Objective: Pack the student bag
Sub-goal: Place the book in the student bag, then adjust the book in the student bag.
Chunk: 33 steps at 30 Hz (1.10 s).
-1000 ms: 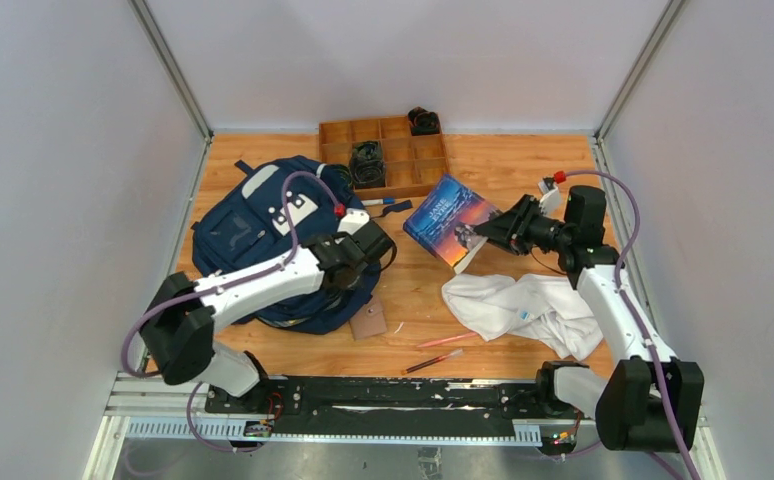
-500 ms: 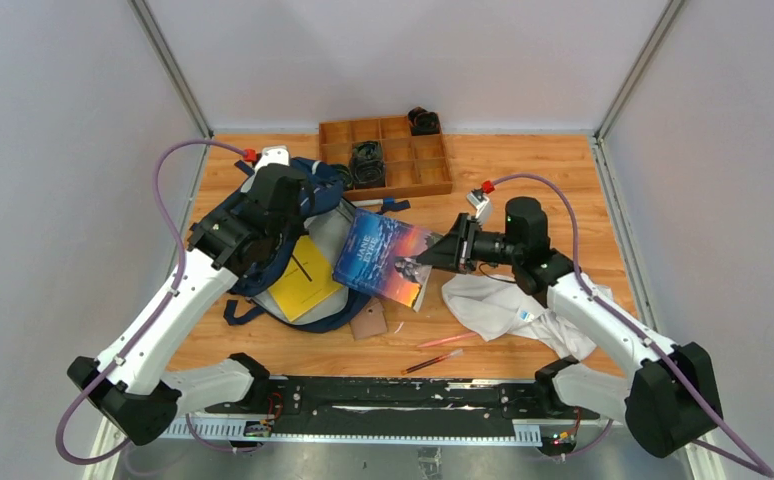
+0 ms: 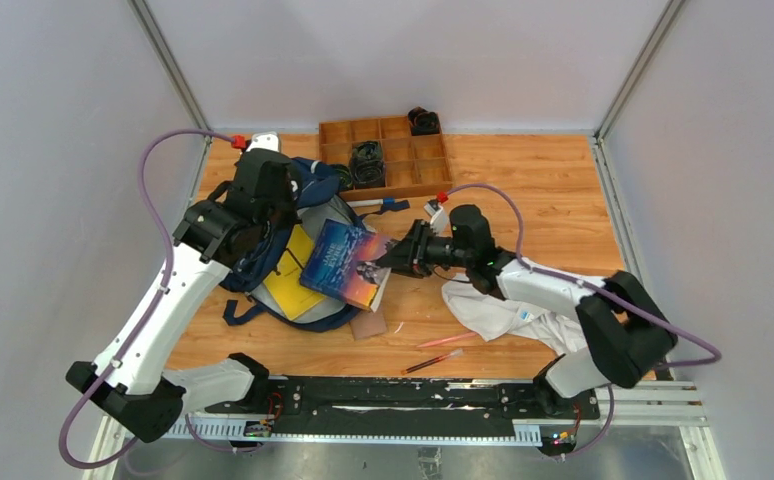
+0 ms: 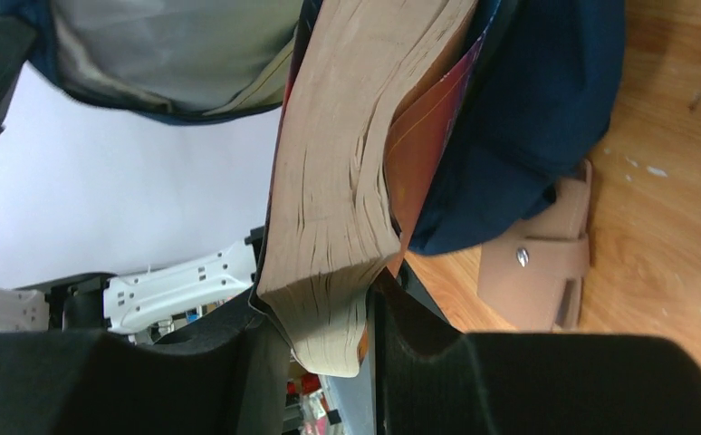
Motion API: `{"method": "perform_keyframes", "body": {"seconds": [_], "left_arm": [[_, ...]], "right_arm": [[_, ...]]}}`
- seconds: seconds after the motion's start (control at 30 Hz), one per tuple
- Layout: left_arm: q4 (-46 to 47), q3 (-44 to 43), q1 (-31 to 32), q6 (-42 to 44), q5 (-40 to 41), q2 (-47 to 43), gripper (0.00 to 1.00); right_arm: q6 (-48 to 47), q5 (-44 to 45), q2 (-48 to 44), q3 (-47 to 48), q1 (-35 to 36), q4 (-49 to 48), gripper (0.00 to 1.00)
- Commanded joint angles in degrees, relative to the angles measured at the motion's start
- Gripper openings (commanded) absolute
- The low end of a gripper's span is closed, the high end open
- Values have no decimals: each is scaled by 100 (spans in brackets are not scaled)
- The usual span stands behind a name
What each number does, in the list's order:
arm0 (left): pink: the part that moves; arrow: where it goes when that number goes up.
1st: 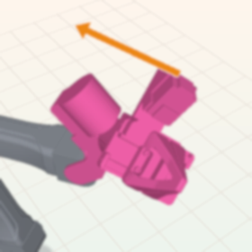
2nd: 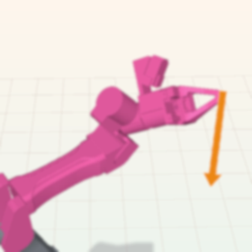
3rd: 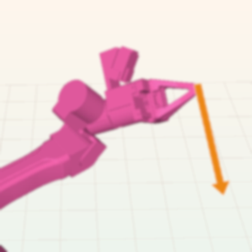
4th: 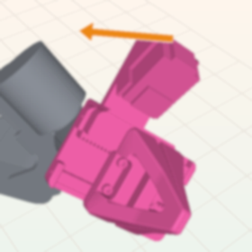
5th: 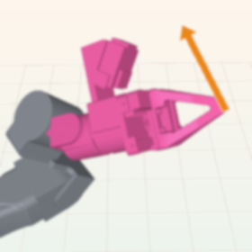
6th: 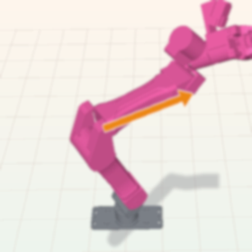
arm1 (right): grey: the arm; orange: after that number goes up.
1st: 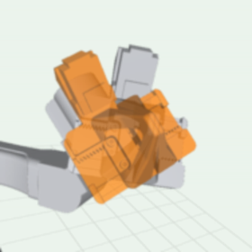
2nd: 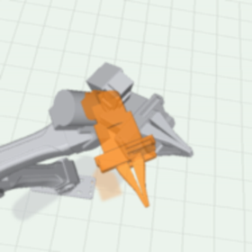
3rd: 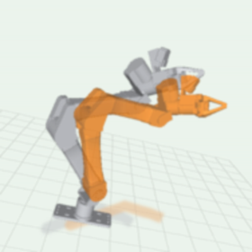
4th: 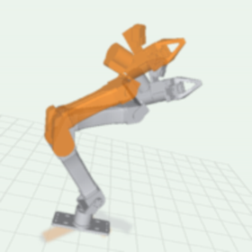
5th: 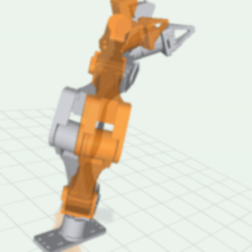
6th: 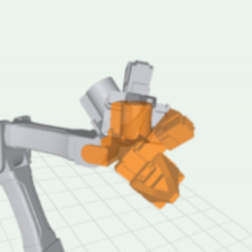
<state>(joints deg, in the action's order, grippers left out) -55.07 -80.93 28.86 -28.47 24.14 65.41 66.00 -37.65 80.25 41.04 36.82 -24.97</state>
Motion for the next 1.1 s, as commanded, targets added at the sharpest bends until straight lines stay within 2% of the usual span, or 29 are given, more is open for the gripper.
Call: {"method": "perform_keyframes", "body": {"seconds": [0.0,0.1,0.27,0.37,0.4,0.47,0.5,0.53,0.67,0.83,1.07], "left_arm": [[400,-441,-73,15,-13,-72,0],[409,-534,-74,27,-150,-129,0],[392,-761,-76,191,-428,-234,0],[359,-770,-74,200,-498,-307,0],[357,-741,-76,183,-479,-335,0],[358,-661,-81,150,-448,-364,0],[357,-634,-82,153,-446,-367,0],[361,-602,-82,145,-433,-369,0],[373,-543,-82,77,-375,-350,0],[387,-526,-82,-17,-349,-391,0],[409,-330,-82,-81,-298,-541,0]], "right_arm": [[811,416,669,466,379,-2039,0],[1107,773,1376,567,484,-2694,0],[1178,1111,2477,1427,700,-2539,0],[1066,1070,3307,2386,859,-2345,0],[976,878,3544,2813,888,-1997,14],[702,513,3725,3356,918,-1284,63],[504,505,3611,3337,927,-985,87],[204,539,3400,3188,924,-658,92],[-699,818,2589,2695,928,428,95],[-939,552,2064,2149,1083,579,97],[-836,202,2490,2028,1593,329,97]]}}
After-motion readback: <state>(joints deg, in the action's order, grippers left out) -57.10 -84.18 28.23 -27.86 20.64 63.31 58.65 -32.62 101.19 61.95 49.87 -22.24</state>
